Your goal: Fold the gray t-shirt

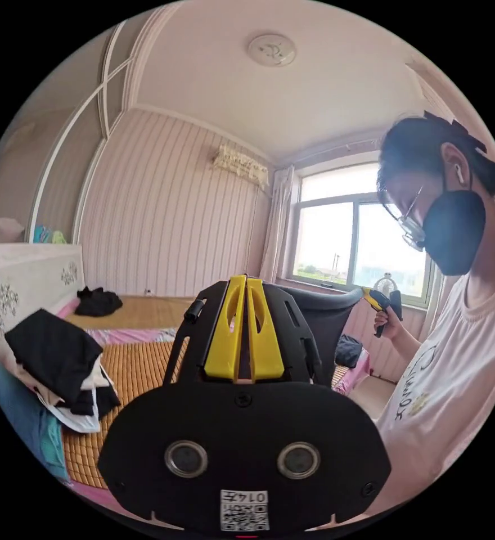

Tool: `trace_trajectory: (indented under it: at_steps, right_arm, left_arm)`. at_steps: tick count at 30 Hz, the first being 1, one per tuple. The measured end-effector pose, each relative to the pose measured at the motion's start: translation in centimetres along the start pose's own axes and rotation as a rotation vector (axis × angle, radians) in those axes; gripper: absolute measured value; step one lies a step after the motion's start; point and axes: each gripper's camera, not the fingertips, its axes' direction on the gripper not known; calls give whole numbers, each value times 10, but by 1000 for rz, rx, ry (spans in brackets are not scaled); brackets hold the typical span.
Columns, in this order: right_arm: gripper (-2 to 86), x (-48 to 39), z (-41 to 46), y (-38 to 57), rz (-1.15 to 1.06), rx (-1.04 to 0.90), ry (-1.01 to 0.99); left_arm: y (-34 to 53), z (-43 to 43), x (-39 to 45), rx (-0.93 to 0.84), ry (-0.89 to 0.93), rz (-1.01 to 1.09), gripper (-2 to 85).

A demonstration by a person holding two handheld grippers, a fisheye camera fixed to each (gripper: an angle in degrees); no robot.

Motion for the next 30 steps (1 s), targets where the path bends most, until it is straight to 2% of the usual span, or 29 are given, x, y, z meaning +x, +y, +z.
trace_trajectory:
  at_steps: [4,7,9,11,13,18,20,25,30]
  right_arm:
    - [13,2,19,-39,6,-53,52]
    - [12,51,67,-40,125,-264,205]
    - [12,102,117,-22,234,-421,300]
    - [11,131,151,-20,269,-491,360]
    - [11,143,172,-46,241,-464,400]
    - [11,107,174,-153,42,-130,337]
    - [11,98,172,-157,-2,-99,331]
    - [12,120,180,-86,21,-220,366]
    - [13,186,200,60,293,-507,517]
  left_arm:
    - [-34,-6,-13,40,-24,4,-10]
    - [-30,38,-48,-95,-33,-71,-10]
    - [-5,97,-82,-281,-110,-180,-10]
    - [9,132,-105,-357,-147,-281,-10]
    - [-2,150,-115,-324,-127,-336,-10]
    - [-94,148,-92,-64,-117,-122,-10]
    - [-101,149,-93,-61,-112,-97,-10]
    - [-38,177,-107,-282,-123,-99,-10]
    - [110,231,-147,-674,-31,-366,-10]
